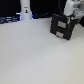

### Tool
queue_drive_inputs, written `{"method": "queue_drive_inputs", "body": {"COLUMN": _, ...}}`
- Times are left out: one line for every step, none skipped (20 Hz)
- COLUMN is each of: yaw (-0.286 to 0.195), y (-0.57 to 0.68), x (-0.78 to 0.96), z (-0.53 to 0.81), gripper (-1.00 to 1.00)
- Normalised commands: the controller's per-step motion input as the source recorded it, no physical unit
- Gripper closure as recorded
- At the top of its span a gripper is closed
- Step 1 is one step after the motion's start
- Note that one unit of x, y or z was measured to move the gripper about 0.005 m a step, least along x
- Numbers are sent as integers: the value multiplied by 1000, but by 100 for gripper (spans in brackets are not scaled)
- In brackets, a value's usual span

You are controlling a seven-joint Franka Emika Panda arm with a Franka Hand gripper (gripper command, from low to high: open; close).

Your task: Open the kcup holder, insert the kcup into the holder, and close the kcup holder

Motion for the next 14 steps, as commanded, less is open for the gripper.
{"method": "queue_drive_inputs", "body": {"yaw": 31, "y": 358, "x": 6, "z": 638, "gripper": -100}}
{"method": "queue_drive_inputs", "body": {"yaw": 5, "y": 233, "x": 69, "z": 546, "gripper": -100}}
{"method": "queue_drive_inputs", "body": {"yaw": 14, "y": 163, "x": 72, "z": 576, "gripper": -100}}
{"method": "queue_drive_inputs", "body": {"yaw": 15, "y": 134, "x": 72, "z": 558, "gripper": -100}}
{"method": "queue_drive_inputs", "body": {"yaw": 15, "y": 101, "x": 92, "z": 555, "gripper": -100}}
{"method": "queue_drive_inputs", "body": {"yaw": 12, "y": 127, "x": 106, "z": 718, "gripper": -100}}
{"method": "queue_drive_inputs", "body": {"yaw": 9, "y": 158, "x": 155, "z": 795, "gripper": -100}}
{"method": "queue_drive_inputs", "body": {"yaw": 14, "y": 144, "x": 177, "z": 824, "gripper": -100}}
{"method": "queue_drive_inputs", "body": {"yaw": 11, "y": 136, "x": 163, "z": 784, "gripper": -100}}
{"method": "queue_drive_inputs", "body": {"yaw": 6, "y": 109, "x": 155, "z": 736, "gripper": -100}}
{"method": "queue_drive_inputs", "body": {"yaw": 5, "y": 84, "x": 129, "z": 698, "gripper": -100}}
{"method": "queue_drive_inputs", "body": {"yaw": -6, "y": 80, "x": 125, "z": 514, "gripper": -100}}
{"method": "queue_drive_inputs", "body": {"yaw": 3, "y": -1, "x": 37, "z": 85, "gripper": -100}}
{"method": "queue_drive_inputs", "body": {"yaw": 3, "y": -11, "x": 9, "z": 3, "gripper": -100}}
